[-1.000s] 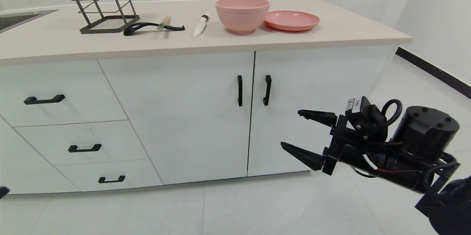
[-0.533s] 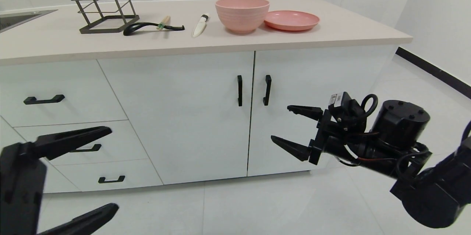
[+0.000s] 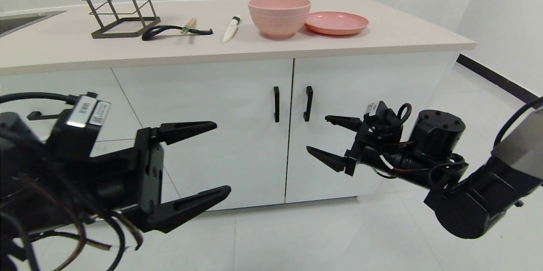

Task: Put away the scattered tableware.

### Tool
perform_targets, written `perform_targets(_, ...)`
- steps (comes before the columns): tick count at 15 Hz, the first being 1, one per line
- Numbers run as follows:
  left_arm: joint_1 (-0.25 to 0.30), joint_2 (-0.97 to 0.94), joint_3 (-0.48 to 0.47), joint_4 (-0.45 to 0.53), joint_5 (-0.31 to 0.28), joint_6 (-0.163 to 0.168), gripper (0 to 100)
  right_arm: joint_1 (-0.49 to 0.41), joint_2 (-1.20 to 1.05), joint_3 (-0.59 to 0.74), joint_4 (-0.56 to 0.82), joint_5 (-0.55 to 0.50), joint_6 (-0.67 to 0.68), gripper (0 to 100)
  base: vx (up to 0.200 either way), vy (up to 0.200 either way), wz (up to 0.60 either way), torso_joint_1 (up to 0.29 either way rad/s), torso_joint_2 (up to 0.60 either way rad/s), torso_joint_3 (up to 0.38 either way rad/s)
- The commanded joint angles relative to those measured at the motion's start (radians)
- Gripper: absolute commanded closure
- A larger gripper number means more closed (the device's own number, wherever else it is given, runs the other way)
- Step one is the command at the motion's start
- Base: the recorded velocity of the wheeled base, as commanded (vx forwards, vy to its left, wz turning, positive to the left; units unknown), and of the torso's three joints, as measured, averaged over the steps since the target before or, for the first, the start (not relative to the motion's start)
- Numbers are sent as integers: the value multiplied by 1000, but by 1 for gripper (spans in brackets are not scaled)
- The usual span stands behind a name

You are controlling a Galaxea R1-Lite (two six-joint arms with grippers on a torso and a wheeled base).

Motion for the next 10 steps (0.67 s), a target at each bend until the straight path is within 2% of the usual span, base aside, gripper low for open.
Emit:
perform_targets(1, -94, 249, -63, -152, -49, -2, 0, -14, 43, -44, 0, 14, -1, 0, 0, 0, 0, 0, 0, 0)
perform_targets(3, -128, 360, -100, -216, -57, 1, 0, -35, 91, -107, -2, 29, -1, 0, 0, 0, 0, 0, 0, 0)
perform_targets(8, -162, 481, -217, -230, -60, 4, 0, -67, 164, -215, -8, 116, 0, 0, 0, 0, 0, 0, 0, 0)
perform_targets(10, -165, 506, -292, -227, -28, -1, 0, -78, 197, -254, -9, 118, 2, 0, 0, 0, 0, 0, 0, 0)
